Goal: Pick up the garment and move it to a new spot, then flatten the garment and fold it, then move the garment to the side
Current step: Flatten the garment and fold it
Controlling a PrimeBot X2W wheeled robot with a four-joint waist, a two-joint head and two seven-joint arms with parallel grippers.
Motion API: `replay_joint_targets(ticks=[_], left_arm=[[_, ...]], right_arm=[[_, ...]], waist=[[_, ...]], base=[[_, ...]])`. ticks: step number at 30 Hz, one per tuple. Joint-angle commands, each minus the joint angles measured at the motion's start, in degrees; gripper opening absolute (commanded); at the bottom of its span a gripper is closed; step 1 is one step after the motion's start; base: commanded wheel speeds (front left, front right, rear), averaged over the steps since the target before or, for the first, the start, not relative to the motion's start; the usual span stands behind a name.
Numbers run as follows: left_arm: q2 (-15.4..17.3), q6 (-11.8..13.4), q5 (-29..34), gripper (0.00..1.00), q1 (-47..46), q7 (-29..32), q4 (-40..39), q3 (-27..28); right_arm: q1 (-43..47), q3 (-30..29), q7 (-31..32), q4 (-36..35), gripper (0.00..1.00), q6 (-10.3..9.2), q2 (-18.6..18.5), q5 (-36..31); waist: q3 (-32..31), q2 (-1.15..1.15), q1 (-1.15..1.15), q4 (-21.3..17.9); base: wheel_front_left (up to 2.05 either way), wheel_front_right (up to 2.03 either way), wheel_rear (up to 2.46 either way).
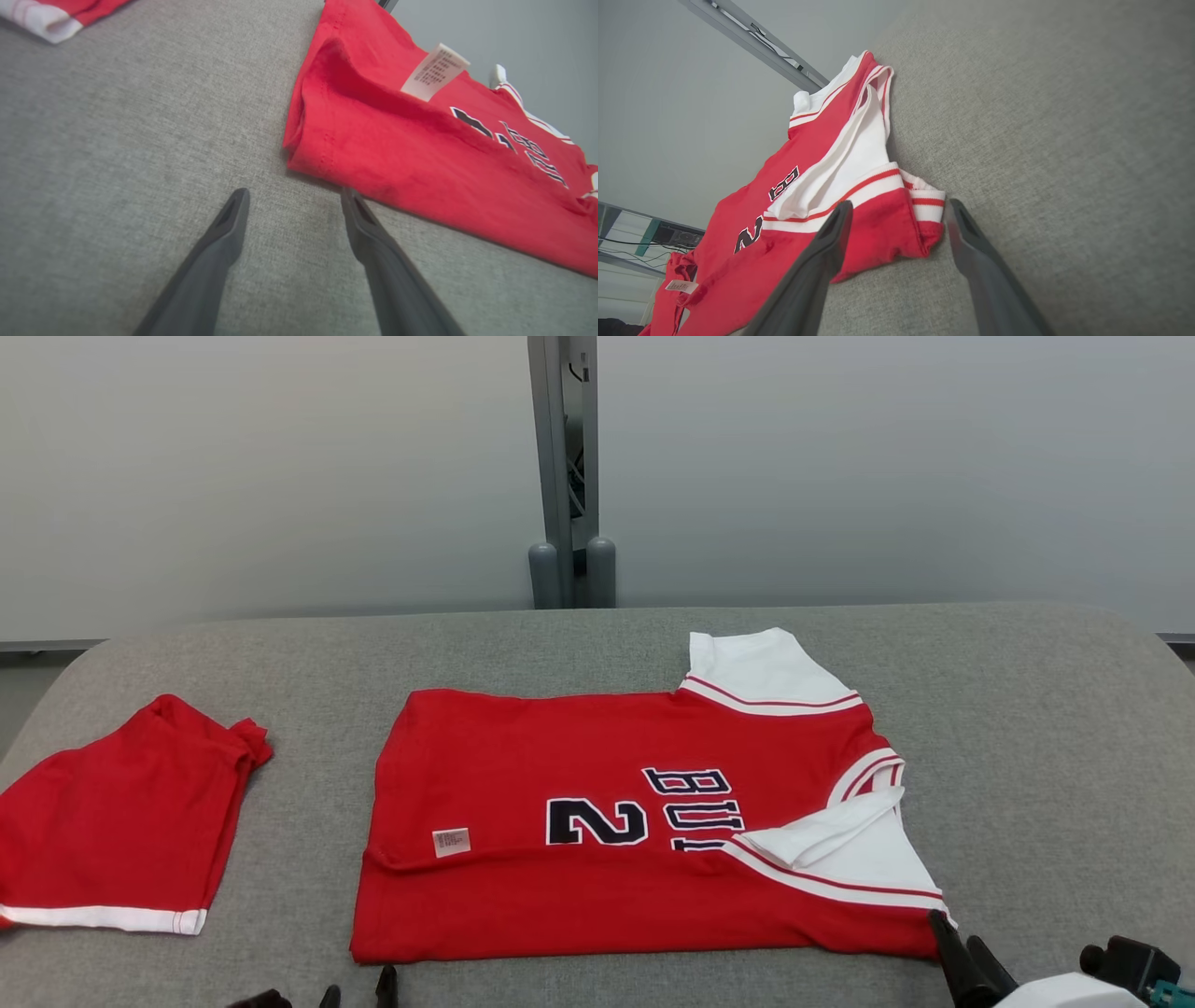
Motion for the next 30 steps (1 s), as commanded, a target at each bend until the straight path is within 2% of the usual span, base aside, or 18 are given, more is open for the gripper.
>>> replay_joint_targets(ticks=[1, 10, 19, 20, 21, 22, 24, 25, 26, 27, 28, 30], left_arm=[[0.1, -0.4, -0.5, 1.0, -1.1, 0.1, 1.0, 0.1], [-0.6, -3.4, -5.5, 1.0, -6.1, 0.7, 6.6, -1.0], [-0.8, -4.4, -8.3, 1.0, -9.0, 0.8, 9.0, -5.6], [-0.8, -4.5, -8.5, 0.9, -9.3, 0.8, 9.2, -6.2], [-0.8, -4.5, -8.5, 0.9, -9.3, 0.8, 9.2, -6.2], [-0.9, -4.6, -8.7, 0.47, -9.6, 0.8, 9.3, -6.8], [-0.9, -4.7, -9.1, 0.0, -10.0, 0.8, 9.4, -7.7], [-0.9, -4.8, -9.3, 0.0, -10.2, 0.7, 9.5, -8.1], [-0.8, -4.9, -9.4, 0.0, -10.5, 0.7, 9.6, -8.4], [-0.7, -4.9, -9.3, 0.0, -10.8, 0.6, 9.7, -8.8], [-0.7, -4.8, -9.0, 0.0, -11.1, 0.5, 9.9, -9.2], [-0.7, -4.6, -8.2, 0.0, -11.4, 0.3, 10.2, -9.7]], right_arm=[[-0.5, -0.1, 0.4, 0.1, 1.0, 0.0, 0.1, 1.0], [-2.5, -0.2, 2.3, 2.0, 1.0, 0.0, 0.9, 4.3], [-4.2, 0.9, 3.3, 2.6, 1.0, 0.0, 1.4, 5.2], [-4.4, 1.0, 3.4, 2.7, 1.0, -0.01, 1.4, 5.2], [-4.4, 1.0, 3.4, 2.7, 1.0, -0.01, 1.4, 5.2], [-4.6, 1.1, 3.4, 2.7, 1.0, -0.01, 1.4, 5.2], [-4.9, 1.3, 3.4, 2.7, 1.0, -0.01, 1.4, 5.4], [-5.0, 1.5, 3.4, 2.7, 1.0, -0.01, 1.4, 5.4], [-5.1, 1.6, 3.5, 2.6, 0.51, -0.01, 1.4, 5.4], [-5.3, 1.8, 3.5, 2.5, 0.11, -0.01, 1.3, 5.4], [-5.4, 2.0, 3.5, 2.2, 0.0, -0.01, 1.3, 5.4], [-5.4, 2.3, 3.4, 1.9, 0.0, -0.01, 1.0, 5.6]], waist=[[0.2, 0.0, 0.0, 0.1], [2.0, 0.0, 0.0, 0.9], [3.2, 0.0, 0.0, 1.5], [3.4, 0.0, 0.0, 1.5], [3.4, 0.0, 0.0, 1.5], [3.5, 0.0, 0.0, 1.6], [3.7, 0.0, 0.0, 1.5], [3.8, 0.0, 0.0, 1.5], [3.9, 0.0, 0.0, 1.5], [4.0, 0.0, 0.0, 1.5], [4.0, 0.0, 0.0, 1.5], [3.9, 0.0, 0.0, 1.5]], base=[[0.0, 0.0, 0.0], [0.0, 0.0, 0.0], [0.0, 0.0, 0.0], [0.0, 0.0, 0.0], [0.0, 0.0, 0.0], [0.0, 0.0, 0.0], [0.0, 0.0, 0.0], [0.0, 0.0, 0.0], [0.0, 0.0, 0.0], [0.0, 0.0, 0.0], [0.0, 0.0, 0.0], [0.0, 0.0, 0.0]])
